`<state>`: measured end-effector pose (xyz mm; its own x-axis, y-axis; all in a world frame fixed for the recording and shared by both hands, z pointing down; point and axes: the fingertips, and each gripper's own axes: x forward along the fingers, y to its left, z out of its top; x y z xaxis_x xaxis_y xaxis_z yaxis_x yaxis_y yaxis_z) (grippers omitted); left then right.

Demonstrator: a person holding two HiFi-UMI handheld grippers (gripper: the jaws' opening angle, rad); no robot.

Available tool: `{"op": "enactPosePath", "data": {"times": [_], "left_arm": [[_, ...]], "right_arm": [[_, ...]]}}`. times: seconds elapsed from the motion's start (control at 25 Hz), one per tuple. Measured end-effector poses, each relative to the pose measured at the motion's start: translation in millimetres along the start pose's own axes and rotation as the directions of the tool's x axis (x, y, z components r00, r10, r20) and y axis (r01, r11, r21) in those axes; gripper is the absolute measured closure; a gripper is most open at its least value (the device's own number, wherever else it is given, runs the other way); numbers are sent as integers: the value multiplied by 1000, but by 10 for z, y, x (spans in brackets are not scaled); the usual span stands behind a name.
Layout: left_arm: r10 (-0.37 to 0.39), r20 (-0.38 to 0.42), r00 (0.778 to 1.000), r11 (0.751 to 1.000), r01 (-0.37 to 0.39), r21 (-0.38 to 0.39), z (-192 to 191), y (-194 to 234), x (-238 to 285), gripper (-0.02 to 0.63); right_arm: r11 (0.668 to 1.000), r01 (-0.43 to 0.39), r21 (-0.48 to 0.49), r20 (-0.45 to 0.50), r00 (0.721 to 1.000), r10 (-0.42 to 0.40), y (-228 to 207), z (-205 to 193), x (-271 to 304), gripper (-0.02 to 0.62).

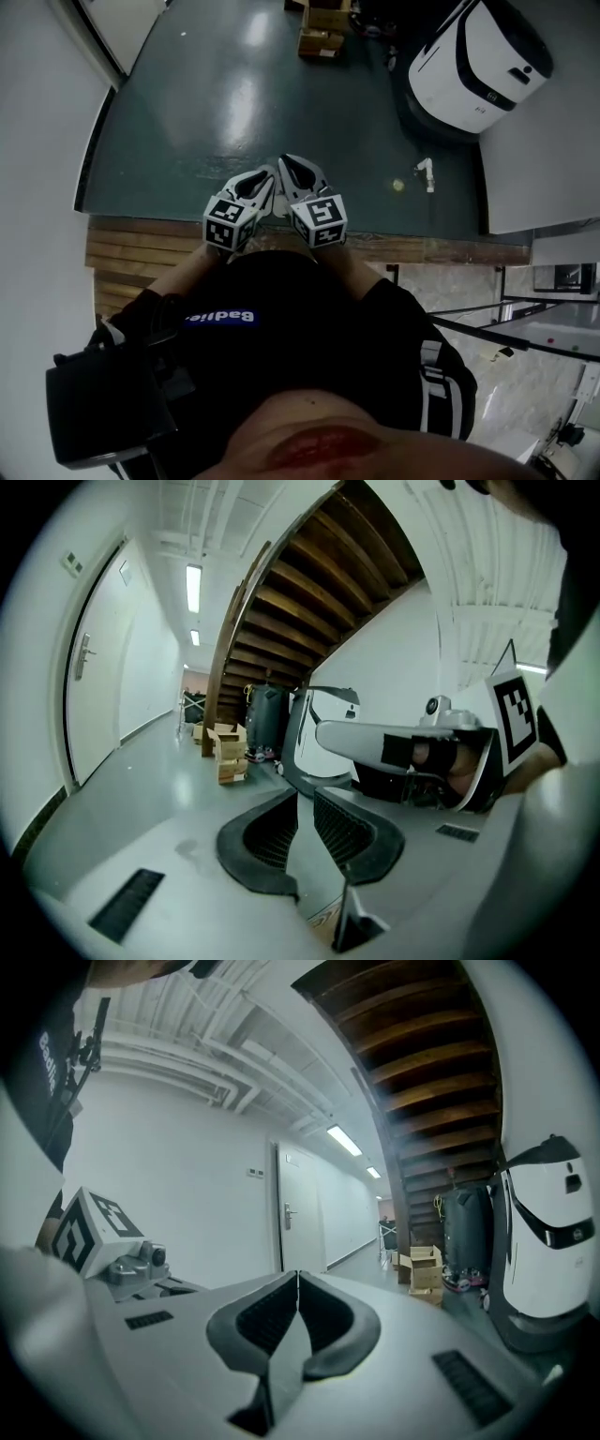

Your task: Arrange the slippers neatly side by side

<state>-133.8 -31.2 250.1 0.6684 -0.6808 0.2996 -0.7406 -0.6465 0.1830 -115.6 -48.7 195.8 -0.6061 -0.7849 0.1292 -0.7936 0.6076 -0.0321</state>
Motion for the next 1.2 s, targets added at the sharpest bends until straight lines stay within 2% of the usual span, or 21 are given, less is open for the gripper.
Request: {"op": "enactPosePath", "data": {"times": [0.2,0.24,0.44,0.6,0.76,0.92,1.2], "left_arm": [[-37,65,997,998,34,54,195,-141,-193,556],[-43,82,996,997,37,72,232,-167,-232,606],[-106,153,982,983,80,166,365,-378,-395,606],[-133,224,966,979,92,184,485,-523,-480,606],[-155,225,962,973,110,202,489,-636,-491,606],[-174,218,960,965,123,231,494,-730,-458,606],[-170,206,964,966,122,226,476,-722,-442,606]], "right_arm": [[1000,-11,4,14,1000,10,110,57,-162,595],[1000,-4,3,20,1000,3,117,81,-200,595],[1000,3,1,51,999,-4,176,155,-410,595],[1000,-29,4,64,998,29,240,117,-543,595],[998,-65,0,81,995,65,366,217,-643,595],[996,-52,-69,139,988,61,349,245,-695,595],[996,-36,-80,136,990,47,313,213,-720,595]]}}
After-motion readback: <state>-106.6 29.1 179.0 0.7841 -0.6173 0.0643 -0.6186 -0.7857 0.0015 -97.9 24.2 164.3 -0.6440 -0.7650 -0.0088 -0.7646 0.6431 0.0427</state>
